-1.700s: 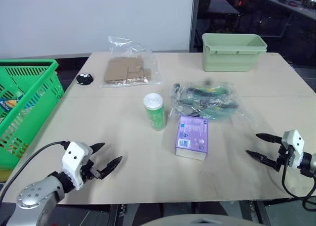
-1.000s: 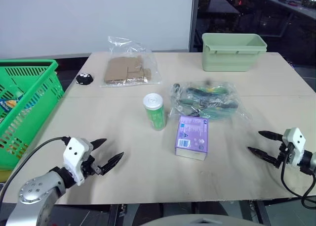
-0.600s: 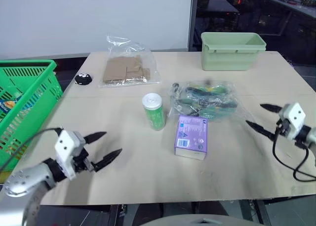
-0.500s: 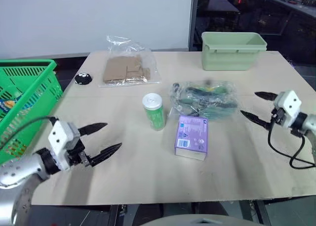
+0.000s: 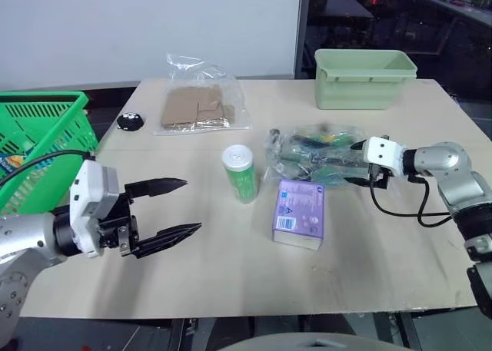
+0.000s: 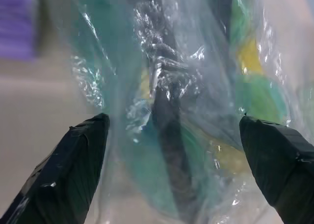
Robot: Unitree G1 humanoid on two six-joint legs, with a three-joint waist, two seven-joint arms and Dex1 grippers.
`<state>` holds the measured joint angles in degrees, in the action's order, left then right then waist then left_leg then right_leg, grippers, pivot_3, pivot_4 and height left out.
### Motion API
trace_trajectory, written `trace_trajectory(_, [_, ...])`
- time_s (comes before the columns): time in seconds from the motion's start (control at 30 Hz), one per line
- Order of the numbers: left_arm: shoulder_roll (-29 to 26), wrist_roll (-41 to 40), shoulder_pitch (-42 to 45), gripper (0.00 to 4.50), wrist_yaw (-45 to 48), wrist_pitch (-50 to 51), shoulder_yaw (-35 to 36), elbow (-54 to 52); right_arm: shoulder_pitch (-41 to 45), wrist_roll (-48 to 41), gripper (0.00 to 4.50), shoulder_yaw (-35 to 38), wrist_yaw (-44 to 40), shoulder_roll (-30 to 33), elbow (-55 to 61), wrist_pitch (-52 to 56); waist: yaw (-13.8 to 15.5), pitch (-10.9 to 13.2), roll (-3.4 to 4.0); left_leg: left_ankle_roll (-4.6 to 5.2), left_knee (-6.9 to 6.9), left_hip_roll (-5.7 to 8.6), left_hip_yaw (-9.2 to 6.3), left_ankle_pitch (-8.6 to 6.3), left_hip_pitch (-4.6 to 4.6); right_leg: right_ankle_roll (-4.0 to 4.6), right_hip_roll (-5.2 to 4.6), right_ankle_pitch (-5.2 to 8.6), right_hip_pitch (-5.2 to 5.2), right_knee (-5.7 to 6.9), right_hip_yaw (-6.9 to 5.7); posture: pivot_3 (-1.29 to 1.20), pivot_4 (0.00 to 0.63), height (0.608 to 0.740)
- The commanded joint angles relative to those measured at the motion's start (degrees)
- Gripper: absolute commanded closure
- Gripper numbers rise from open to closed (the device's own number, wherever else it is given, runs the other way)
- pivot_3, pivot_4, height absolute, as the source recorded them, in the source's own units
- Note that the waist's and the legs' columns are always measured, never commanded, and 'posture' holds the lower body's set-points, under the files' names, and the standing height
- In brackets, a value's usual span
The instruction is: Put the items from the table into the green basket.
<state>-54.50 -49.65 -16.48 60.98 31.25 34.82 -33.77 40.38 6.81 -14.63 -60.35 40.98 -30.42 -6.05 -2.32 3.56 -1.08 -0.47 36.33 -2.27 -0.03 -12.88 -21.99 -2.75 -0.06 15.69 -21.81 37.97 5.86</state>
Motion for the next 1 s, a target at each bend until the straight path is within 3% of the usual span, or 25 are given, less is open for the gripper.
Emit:
trace_trajectory(0.03, [1.1,-0.9,-0.4,0.03,-2.4,0.6,2.8,-3.0,3.7,2.9,0.00,-1.2,1.1,-1.4,-6.3,-0.7,0.1,0.0,-0.03,0.00,0.00,0.00,-0.03,0.00,0.00,0.08,0.00,-0.04,0.01,0.00,-0.02,0.10,0.000,0.740])
trace_trajectory(0.13, [1.8,-1.8,-0.2,0.03,-3.9,1.4,3.3,-3.9,5.7,4.0,0.00,-1.7,1.3,-2.4,-10.2,-1.9,0.2,0.0,-0.06,0.00,0.00,0.01,-0.05,0.00,0.01,0.12,0.00,-0.07,0.05,0.00,-0.03,0.12,0.000,0.740])
trace_trajectory(0.23, [2.4,-1.3,-1.0,0.00,-4.9,1.5,3.6,-4.8,7.3,4.9,0.83,-1.8,1.9,-3.3,-13.9,-4.2,0.3,-0.1,-0.13,0.00,0.02,0.02,-0.05,0.01,0.03,0.12,0.00,-0.08,0.07,0.02,-0.04,0.13,0.000,0.740])
trace_trajectory(0.33, [2.9,-2.2,-0.9,0.00,-6.1,1.8,4.2,-5.5,7.8,5.1,2.14,-1.7,2.1,-3.6,-15.4,-5.5,0.3,-0.2,-0.24,0.00,0.04,0.02,-0.05,0.01,0.06,0.12,-0.01,-0.08,0.08,0.03,-0.04,0.14,0.000,0.740])
trace_trajectory(0.37, [3.0,-2.4,-0.9,0.00,-6.4,1.9,4.2,-5.7,7.7,5.1,2.76,-1.7,2.0,-3.6,-15.6,-5.9,0.3,-0.2,-0.25,0.00,0.04,0.01,-0.05,0.01,0.10,0.12,0.00,-0.08,0.10,0.06,-0.04,0.14,0.000,0.740])
trace_trajectory(0.43, [3.0,-2.7,-0.5,0.00,-6.8,2.1,4.0,-5.8,7.6,4.9,3.30,-1.5,2.1,-3.5,-15.9,-6.4,0.3,-0.2,-0.29,-0.01,0.04,0.01,-0.06,0.02,0.12,0.11,0.01,-0.08,0.10,0.08,-0.04,0.14,0.000,0.740])
trace_trajectory(0.53, [2.7,-3.0,0.0,0.00,-7.1,2.2,3.5,-5.8,7.0,4.4,4.45,-0.8,2.4,-3.2,-15.4,-6.9,0.3,-0.2,-0.29,-0.01,0.08,0.01,-0.06,0.02,0.15,0.02,0.01,-0.03,0.15,0.09,-0.03,0.13,0.000,0.740])
trace_trajectory(0.8, [2.4,-5.0,5.1,0.00,-8.8,3.3,1.1,-4.5,5.6,-0.9,4.45,5.3,4.3,-2.1,-10.6,-4.1,0.3,-0.2,-0.25,-0.01,0.11,0.03,-0.08,0.03,0.04,0.13,0.01,-0.10,0.09,0.09,-0.04,0.08,0.000,0.740])
trace_trajectory(1.0, [3.4,-8.5,14.0,0.00,-13.5,4.3,-4.7,-4.9,3.5,-2.8,4.45,11.7,5.7,7.0,-7.5,-0.6,1.3,0.0,0.04,-0.01,0.11,0.13,-0.20,0.02,-0.19,0.06,-0.03,-0.14,-0.01,0.04,-0.07,0.05,0.000,0.740])
